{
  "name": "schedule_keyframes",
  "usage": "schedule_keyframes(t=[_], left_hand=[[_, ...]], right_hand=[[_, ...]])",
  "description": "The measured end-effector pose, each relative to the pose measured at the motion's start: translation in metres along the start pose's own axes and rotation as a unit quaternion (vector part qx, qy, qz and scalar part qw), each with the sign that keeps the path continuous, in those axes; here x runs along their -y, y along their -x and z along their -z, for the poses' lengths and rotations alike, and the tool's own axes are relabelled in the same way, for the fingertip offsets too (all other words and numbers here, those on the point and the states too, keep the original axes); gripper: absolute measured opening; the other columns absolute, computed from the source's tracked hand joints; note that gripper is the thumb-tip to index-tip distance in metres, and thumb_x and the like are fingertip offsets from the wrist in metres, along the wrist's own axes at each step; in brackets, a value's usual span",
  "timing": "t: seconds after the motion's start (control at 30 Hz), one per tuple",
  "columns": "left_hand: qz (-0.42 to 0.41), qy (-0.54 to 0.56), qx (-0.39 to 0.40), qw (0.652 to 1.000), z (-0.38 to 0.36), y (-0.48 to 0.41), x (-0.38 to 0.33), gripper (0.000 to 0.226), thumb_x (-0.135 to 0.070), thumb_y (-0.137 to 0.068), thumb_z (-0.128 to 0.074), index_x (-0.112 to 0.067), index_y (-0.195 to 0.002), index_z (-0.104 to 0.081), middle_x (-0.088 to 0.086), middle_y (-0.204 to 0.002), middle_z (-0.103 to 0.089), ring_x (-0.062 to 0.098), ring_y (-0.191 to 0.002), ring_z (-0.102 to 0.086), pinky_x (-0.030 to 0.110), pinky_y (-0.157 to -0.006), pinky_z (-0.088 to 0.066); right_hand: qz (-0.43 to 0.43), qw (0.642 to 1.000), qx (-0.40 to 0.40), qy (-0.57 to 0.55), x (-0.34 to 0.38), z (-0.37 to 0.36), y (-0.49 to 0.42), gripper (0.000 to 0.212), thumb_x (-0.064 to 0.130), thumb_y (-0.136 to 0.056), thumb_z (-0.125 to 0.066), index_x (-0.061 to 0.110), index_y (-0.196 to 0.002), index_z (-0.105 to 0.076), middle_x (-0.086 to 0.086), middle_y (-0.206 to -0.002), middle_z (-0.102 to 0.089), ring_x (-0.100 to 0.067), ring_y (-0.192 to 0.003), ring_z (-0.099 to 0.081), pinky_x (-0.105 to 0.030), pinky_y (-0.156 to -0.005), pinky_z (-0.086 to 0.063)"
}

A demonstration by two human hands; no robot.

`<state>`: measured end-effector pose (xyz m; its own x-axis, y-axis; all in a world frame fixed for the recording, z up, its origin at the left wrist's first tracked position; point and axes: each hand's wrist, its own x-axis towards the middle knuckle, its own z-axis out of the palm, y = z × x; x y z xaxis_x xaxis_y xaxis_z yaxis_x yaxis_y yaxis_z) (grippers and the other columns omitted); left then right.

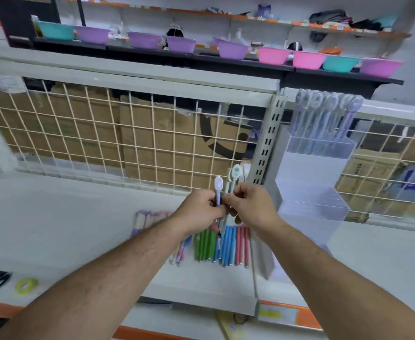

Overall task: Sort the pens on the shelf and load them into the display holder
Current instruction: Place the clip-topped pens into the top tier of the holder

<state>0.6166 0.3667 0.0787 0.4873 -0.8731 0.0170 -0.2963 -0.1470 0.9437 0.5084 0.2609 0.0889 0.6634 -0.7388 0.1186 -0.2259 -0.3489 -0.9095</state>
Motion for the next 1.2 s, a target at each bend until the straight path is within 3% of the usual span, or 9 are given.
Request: schedule_keyframes(t=[0.2, 0.3, 0.4, 0.5, 0.57, 0.73, 0.87, 1.0, 1.2], left_hand=[[-0.008, 0.026, 0.025, 0.999, -0.068, -0.012, -0.04, 0.009, -0.015, -0.096, -0.063, -0.008, -0.094, -0.069, -0.01, -0.059, -0.063, 0.014, -0.054, -0.063, 0.037, -0.064, -0.061], [-0.005, 0.01, 0.041, 0.999, -0.096, -0.02, -0.059, 0.01, -0.019, -0.098, -0.061, -0.014, -0.091, -0.067, -0.008, -0.053, -0.062, 0.015, -0.051, -0.064, 0.032, -0.056, -0.057], [-0.005, 0.0, 0.031, 0.999, -0.117, -0.028, -0.071, 0.012, -0.02, -0.097, -0.061, -0.01, -0.095, -0.066, 0.0, -0.056, -0.059, 0.017, -0.053, -0.061, 0.033, -0.058, -0.054], [-0.014, -0.001, 0.019, 1.0, -0.133, -0.036, -0.081, 0.011, -0.019, -0.097, -0.061, -0.011, -0.097, -0.067, 0.021, -0.082, -0.067, 0.013, -0.056, -0.056, 0.028, -0.057, -0.05], [-0.027, -0.003, 0.011, 1.0, -0.139, -0.044, -0.088, 0.013, -0.019, -0.098, -0.059, -0.01, -0.097, -0.068, 0.024, -0.092, -0.068, 0.013, -0.058, -0.054, 0.026, -0.057, -0.048], [-0.054, -0.004, -0.015, 0.998, -0.146, -0.068, -0.106, 0.019, -0.024, -0.099, -0.057, -0.01, -0.093, -0.068, 0.002, -0.076, -0.066, 0.011, -0.057, -0.056, 0.028, -0.063, -0.048], [-0.056, 0.02, -0.011, 0.998, -0.152, -0.084, -0.112, 0.018, -0.021, -0.099, -0.058, -0.013, -0.085, -0.067, 0.002, -0.072, -0.061, 0.008, -0.049, -0.053, 0.015, -0.054, -0.045], [-0.037, 0.035, 0.011, 0.999, -0.158, -0.089, -0.103, 0.019, -0.017, -0.099, -0.058, -0.012, -0.082, -0.065, 0.001, -0.069, -0.06, 0.008, -0.048, -0.049, 0.018, -0.052, -0.045], [-0.04, 0.031, 0.036, 0.998, -0.156, -0.091, -0.096, 0.02, -0.019, -0.098, -0.059, -0.016, -0.079, -0.066, -0.003, -0.066, -0.063, 0.009, -0.05, -0.048, 0.022, -0.053, -0.042]], right_hand=[[0.006, 1.0, 0.018, -0.016, -0.011, 0.082, 0.001, 0.027, 0.008, -0.084, -0.071, -0.011, -0.07, -0.056, -0.012, -0.053, -0.053, -0.022, -0.048, -0.051, -0.031, -0.046, -0.045], [0.003, 0.999, 0.027, -0.043, -0.017, 0.119, 0.002, 0.026, 0.006, -0.083, -0.073, -0.012, -0.071, -0.057, -0.008, -0.051, -0.052, -0.017, -0.044, -0.049, -0.027, -0.043, -0.043], [0.01, 0.998, 0.032, -0.054, -0.022, 0.148, 0.002, 0.027, 0.007, -0.084, -0.075, -0.014, -0.076, -0.06, -0.008, -0.052, -0.054, -0.015, -0.047, -0.053, -0.026, -0.043, -0.045], [0.017, 0.998, 0.022, -0.061, -0.023, 0.167, 0.001, 0.018, 0.009, -0.084, -0.076, -0.005, -0.085, -0.064, -0.007, -0.058, -0.061, -0.017, -0.052, -0.059, -0.028, -0.044, -0.047], [0.023, 0.997, 0.004, -0.072, -0.022, 0.177, -0.001, 0.015, 0.011, -0.086, -0.076, 0.005, -0.087, -0.062, -0.005, -0.06, -0.064, -0.017, -0.052, -0.062, -0.028, -0.044, -0.047], [0.056, 0.995, -0.059, -0.058, -0.004, 0.207, -0.013, 0.018, 0.015, -0.095, -0.067, 0.0, -0.086, -0.063, -0.013, -0.073, -0.067, -0.016, -0.058, -0.067, -0.028, -0.047, -0.049], [0.081, 0.989, -0.12, -0.031, 0.023, 0.232, -0.032, 0.018, 0.017, -0.095, -0.068, 0.002, -0.084, -0.064, -0.009, -0.072, -0.068, -0.015, -0.059, -0.068, -0.026, -0.049, -0.052], [0.103, 0.977, -0.185, -0.016, 0.046, 0.246, -0.053, 0.017, 0.02, -0.095, -0.068, 0.005, -0.087, -0.066, -0.007, -0.072, -0.07, -0.014, -0.06, -0.071, -0.025, -0.051, -0.054], [0.133, 0.956, -0.261, 0.022, 0.063, 0.243, -0.078, 0.018, 0.025, -0.095, -0.069, 0.017, -0.08, -0.064, -0.002, -0.068, -0.07, -0.016, -0.062, -0.073, -0.04, -0.058, -0.063]])
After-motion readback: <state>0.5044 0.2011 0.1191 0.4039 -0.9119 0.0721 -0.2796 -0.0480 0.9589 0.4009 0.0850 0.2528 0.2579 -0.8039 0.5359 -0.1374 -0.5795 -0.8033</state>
